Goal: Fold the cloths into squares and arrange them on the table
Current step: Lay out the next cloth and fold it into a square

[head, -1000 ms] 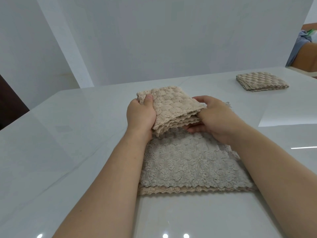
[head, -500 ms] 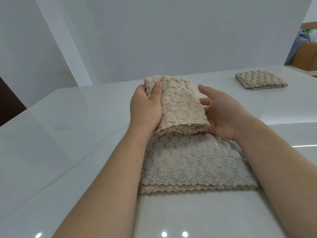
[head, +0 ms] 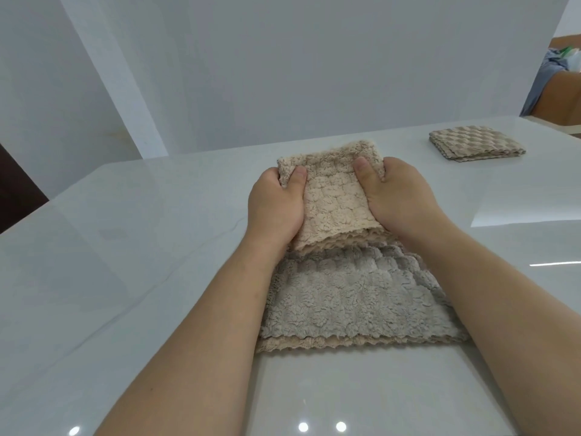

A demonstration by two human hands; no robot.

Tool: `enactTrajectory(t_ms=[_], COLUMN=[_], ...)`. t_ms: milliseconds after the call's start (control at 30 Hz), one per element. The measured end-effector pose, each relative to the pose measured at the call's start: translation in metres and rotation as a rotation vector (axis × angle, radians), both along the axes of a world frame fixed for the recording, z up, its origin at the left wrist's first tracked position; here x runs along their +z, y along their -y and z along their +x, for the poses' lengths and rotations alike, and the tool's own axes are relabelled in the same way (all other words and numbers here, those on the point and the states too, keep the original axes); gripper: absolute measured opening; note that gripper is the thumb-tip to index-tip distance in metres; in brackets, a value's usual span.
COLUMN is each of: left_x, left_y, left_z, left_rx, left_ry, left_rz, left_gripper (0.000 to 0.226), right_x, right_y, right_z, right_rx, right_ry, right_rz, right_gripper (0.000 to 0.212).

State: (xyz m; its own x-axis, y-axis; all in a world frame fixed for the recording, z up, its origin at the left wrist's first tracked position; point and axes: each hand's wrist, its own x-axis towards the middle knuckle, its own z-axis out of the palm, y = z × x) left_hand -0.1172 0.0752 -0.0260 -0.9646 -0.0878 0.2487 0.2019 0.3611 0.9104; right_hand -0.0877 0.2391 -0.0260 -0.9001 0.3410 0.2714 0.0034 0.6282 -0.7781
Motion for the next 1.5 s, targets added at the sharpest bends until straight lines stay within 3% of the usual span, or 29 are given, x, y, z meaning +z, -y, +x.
enactTrajectory(t_ms=[100,167,267,467,633,833,1133,1233,1300,1333,1400,1500], left_x=[0.001,0.004,0.005,-0.004,-0.006,-0.003,-0.01,-0.009,0.0,0.004,0.004,0.002], left_y=[0.001,0.002,0.002,0.003,0.002,0.002,0.001,-0.001,-0.002,-0.002,-0.004,-0.01], left_z=[-0.001,0.0,-0.001,-0.007,-0.008,-0.004,-0.007,-0.002,0.002,0.004,0.006,0.006], left_rx=[-0.075,-0.097,-0.065,0.151,0.147,0.017,0.045,0.004,-0.149,-0.227,-0.242,-0.042], left_ry=[0.16,0.268,0.326,0.109,0.107,0.027,-0.013,0.135,0.449,0.574,0.619,0.474], left_rz=[0.224,0.377,0.442,0.176,0.116,0.084,-0.066,0.038,0.259,0.342,0.353,0.203], left_gripper=[0.028,0.034,0.048,0.045,0.039,0.043,0.037,0.046,0.051,0.051,0.045,0.035], right_x=[-0.002,-0.002,-0.001,0.003,0.003,0.004,-0.001,-0.001,0.0,0.001,0.002,0.008], right_y=[-0.004,-0.003,0.001,0.004,0.002,-0.01,-0.009,-0.011,-0.014,-0.014,-0.01,-0.01], right_z=[-0.002,-0.001,0.002,0.007,0.007,-0.001,-0.003,-0.004,-0.003,-0.002,0.0,0.002], right_rx=[-0.002,0.025,0.061,0.087,0.094,0.069,-0.025,-0.054,-0.068,-0.069,-0.068,-0.014], right_ry=[0.005,0.006,0.013,0.073,0.041,0.108,0.057,0.028,0.021,0.021,0.037,0.132], right_rz=[-0.001,0.011,0.047,0.051,0.044,-0.252,-0.038,-0.006,-0.009,-0.027,-0.123,-0.629], right_gripper=[0.04,0.042,0.045,0.045,0.048,0.085,0.053,0.053,0.054,0.055,0.057,0.055])
